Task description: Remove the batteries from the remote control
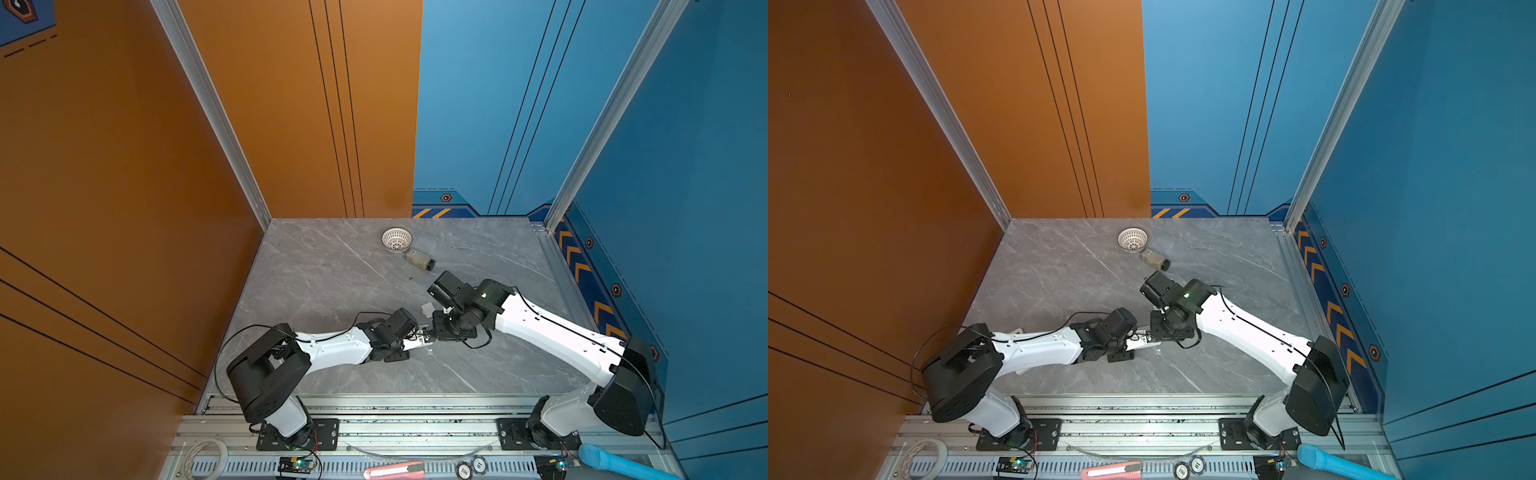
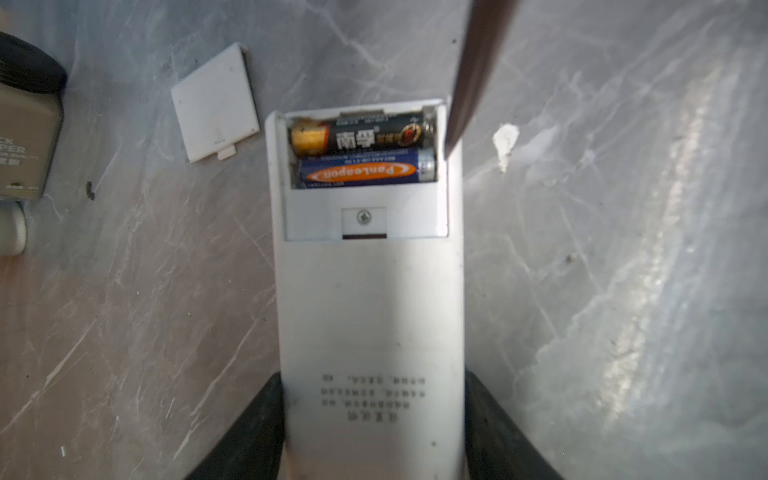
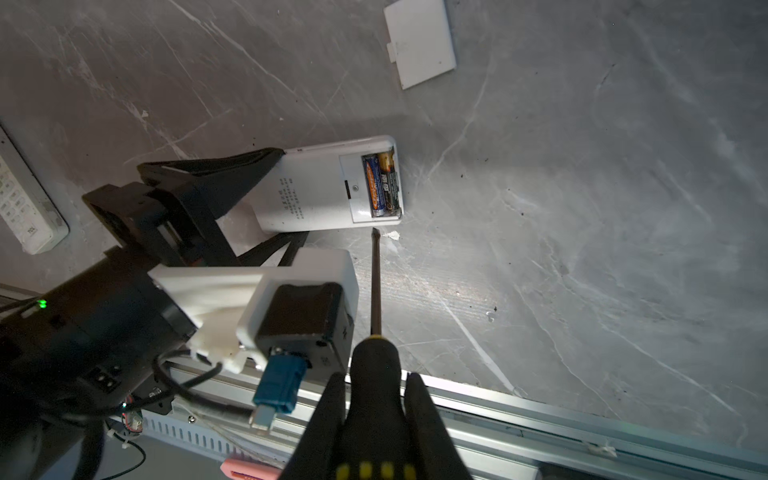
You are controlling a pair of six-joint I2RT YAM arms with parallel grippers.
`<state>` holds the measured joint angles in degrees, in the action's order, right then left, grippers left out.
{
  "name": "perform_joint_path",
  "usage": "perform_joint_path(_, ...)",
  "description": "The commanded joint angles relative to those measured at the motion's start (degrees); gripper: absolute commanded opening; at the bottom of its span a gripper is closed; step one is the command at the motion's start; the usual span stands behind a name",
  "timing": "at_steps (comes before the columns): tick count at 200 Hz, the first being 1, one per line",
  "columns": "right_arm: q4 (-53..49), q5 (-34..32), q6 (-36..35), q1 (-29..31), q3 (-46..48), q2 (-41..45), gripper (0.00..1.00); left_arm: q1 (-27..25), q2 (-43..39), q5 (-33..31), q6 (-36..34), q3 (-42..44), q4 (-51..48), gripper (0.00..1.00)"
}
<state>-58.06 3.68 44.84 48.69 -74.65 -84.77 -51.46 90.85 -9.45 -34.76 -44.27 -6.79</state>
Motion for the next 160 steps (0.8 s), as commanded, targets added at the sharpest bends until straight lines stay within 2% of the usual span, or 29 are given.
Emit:
perform_joint_path(1,-1.11,-1.82,-0.55,-0.56,-1.74,-0.39,0.00,-0.33,2.23,-2.38,-1.62,2.76,-4.61,0.36)
perform_joint_path(160,1.19,-0.78,-1.26,-0.66,0.53,-3.12,0.00,-0.93,2.30,-3.20,-1.71,2.31,-4.63,0.32)
